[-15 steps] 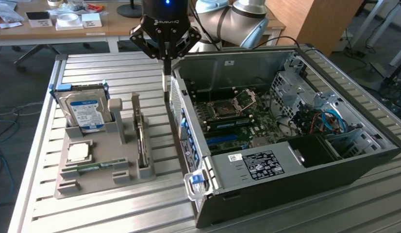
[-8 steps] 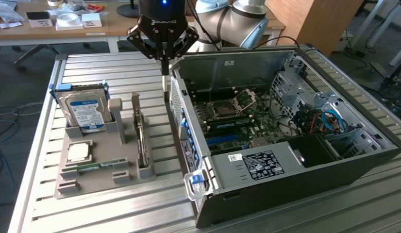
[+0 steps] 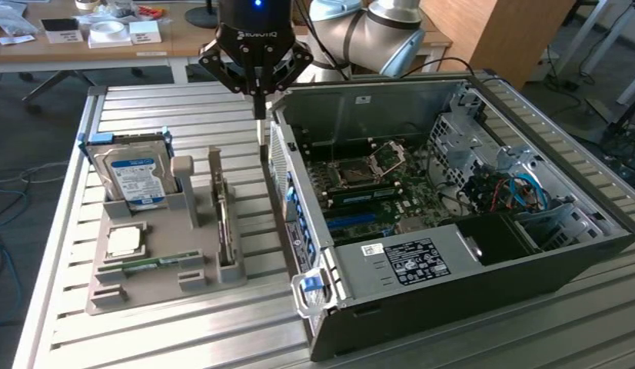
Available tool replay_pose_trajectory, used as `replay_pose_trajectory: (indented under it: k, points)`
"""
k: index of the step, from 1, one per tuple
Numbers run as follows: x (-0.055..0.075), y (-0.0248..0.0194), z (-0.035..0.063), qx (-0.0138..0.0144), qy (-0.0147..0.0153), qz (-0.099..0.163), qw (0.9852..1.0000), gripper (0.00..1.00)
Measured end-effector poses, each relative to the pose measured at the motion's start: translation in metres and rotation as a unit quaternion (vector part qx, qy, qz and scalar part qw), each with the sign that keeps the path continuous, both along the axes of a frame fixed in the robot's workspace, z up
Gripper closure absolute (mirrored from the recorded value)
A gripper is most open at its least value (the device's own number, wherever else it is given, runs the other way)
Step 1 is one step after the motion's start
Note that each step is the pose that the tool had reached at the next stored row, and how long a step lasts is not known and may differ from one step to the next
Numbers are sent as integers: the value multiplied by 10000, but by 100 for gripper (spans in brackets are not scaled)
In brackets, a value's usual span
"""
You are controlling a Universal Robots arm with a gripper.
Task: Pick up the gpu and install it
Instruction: 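Reach for the gpu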
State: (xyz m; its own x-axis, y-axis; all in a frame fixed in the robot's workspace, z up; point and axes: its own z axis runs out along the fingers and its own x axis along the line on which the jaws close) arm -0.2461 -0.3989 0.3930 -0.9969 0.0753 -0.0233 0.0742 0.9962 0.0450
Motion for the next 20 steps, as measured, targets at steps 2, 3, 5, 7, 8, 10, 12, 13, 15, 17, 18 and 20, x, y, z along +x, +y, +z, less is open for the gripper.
replay_pose_trajectory:
  k: [2, 3, 5, 7, 8, 10, 12, 13, 15, 17, 18, 20]
  points:
    - [-27, 0, -1, 0, 0, 0, 10000, 89]
    - [-40, 0, -1, 0, 0, 0, 10000, 89]
    - [-63, 0, -1, 0, 0, 0, 10000, 89]
    - [-65, 0, -2, 0, 0, 0, 10000, 89]
    - [-65, 0, -1, 0, 0, 0, 10000, 89]
    - [-65, 0, -1, 0, 0, 0, 10000, 89]
    - [-65, 0, -1, 0, 0, 0, 10000, 89]
    - [-65, 0, -1, 0, 0, 0, 10000, 89]
    - [-65, 0, -1, 0, 0, 0, 10000, 89]
    - [-67, 0, -2, 1, -1, 0, 10000, 89]
    - [-69, 0, -1, 0, 0, 0, 10000, 89]
    - [-76, 0, -1, 0, 0, -1, 10000, 89]
